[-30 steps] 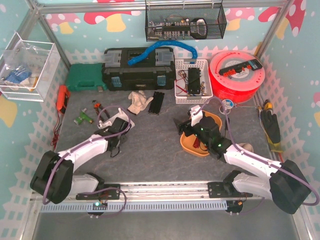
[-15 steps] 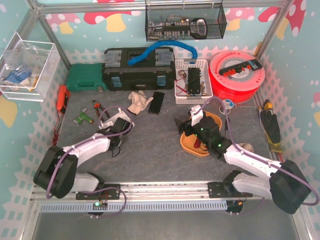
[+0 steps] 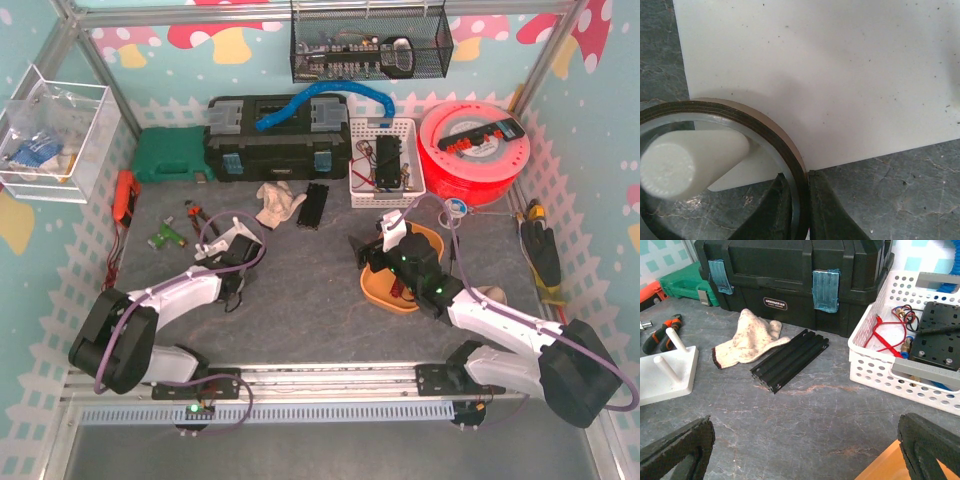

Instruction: Install the large spring

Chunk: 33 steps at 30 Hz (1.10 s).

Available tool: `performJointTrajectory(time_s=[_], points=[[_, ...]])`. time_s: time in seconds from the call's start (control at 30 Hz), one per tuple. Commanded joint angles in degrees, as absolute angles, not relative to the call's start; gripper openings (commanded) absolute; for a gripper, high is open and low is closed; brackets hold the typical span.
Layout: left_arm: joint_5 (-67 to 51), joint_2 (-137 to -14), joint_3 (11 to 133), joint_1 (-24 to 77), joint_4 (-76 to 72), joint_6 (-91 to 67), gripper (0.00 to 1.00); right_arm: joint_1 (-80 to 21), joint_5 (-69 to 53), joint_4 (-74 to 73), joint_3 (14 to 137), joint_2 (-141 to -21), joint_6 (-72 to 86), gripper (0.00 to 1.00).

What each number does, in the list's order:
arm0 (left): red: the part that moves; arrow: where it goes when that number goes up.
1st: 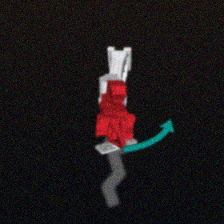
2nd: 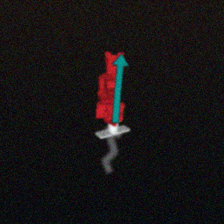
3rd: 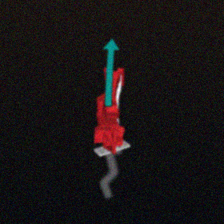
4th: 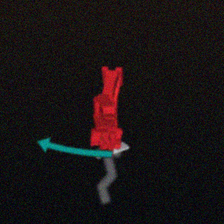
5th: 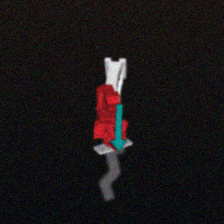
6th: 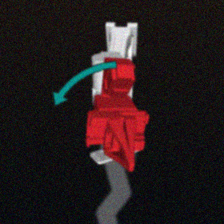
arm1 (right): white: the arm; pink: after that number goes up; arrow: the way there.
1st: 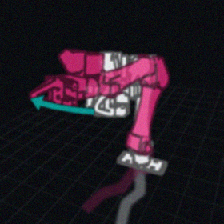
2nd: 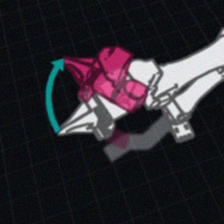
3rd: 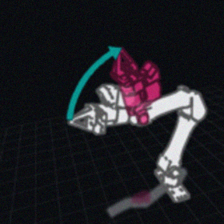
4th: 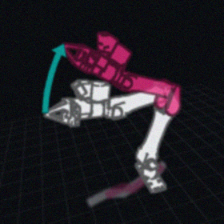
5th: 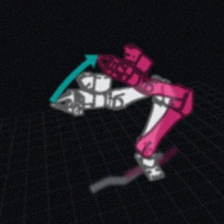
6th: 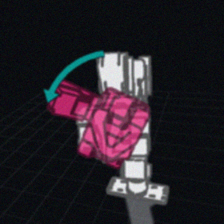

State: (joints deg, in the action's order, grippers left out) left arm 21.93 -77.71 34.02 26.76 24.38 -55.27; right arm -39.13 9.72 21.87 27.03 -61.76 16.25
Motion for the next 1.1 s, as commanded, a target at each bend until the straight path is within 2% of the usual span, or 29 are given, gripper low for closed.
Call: performJointTrajectory(time_s=[0.0,0.4,0.63,0.83,1.07], points=[[22.5,-77.2,34.8,27.0,25.2,-53.9,0.07,-39.6,11.1,22.1,27.2,-62.1,15.5,0.99],[19.6,-69.5,41.5,27.0,25.5,-49.6,0.01,-39.7,11.1,22.0,27.2,-61.7,15.5,0.99],[25.5,-63.9,45.1,25.5,25.8,-48.9,0.0,-39.7,10.9,21.8,27.1,-61.0,15.5,0.99],[28.7,-57.9,43.1,16.1,25.9,-50.6,0.0,-39.7,11.0,21.6,27.2,-60.9,15.6,0.99],[30.3,-51.9,33.9,0.8,27.1,-57.8,0.0,-39.7,11.6,21.0,27.5,-61.1,15.7,0.99]])
